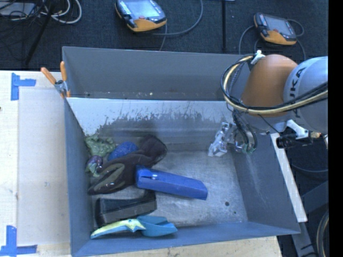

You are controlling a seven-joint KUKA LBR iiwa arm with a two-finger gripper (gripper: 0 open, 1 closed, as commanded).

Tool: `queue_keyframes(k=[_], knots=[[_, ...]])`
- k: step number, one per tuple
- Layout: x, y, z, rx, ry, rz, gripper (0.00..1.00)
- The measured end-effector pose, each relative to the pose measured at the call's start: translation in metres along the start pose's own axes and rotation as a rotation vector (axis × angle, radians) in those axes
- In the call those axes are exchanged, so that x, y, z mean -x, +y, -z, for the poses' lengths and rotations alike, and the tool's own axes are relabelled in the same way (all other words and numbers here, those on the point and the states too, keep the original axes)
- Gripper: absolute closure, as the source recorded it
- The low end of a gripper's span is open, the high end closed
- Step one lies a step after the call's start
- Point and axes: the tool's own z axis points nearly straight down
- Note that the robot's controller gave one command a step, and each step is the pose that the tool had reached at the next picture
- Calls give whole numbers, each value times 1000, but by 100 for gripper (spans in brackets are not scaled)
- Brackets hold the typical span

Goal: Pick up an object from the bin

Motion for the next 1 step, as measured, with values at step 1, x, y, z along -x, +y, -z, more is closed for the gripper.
queue_keyframes(k=[1], knots=[[-3, 5, -2, -1, 1, -101, 100]])
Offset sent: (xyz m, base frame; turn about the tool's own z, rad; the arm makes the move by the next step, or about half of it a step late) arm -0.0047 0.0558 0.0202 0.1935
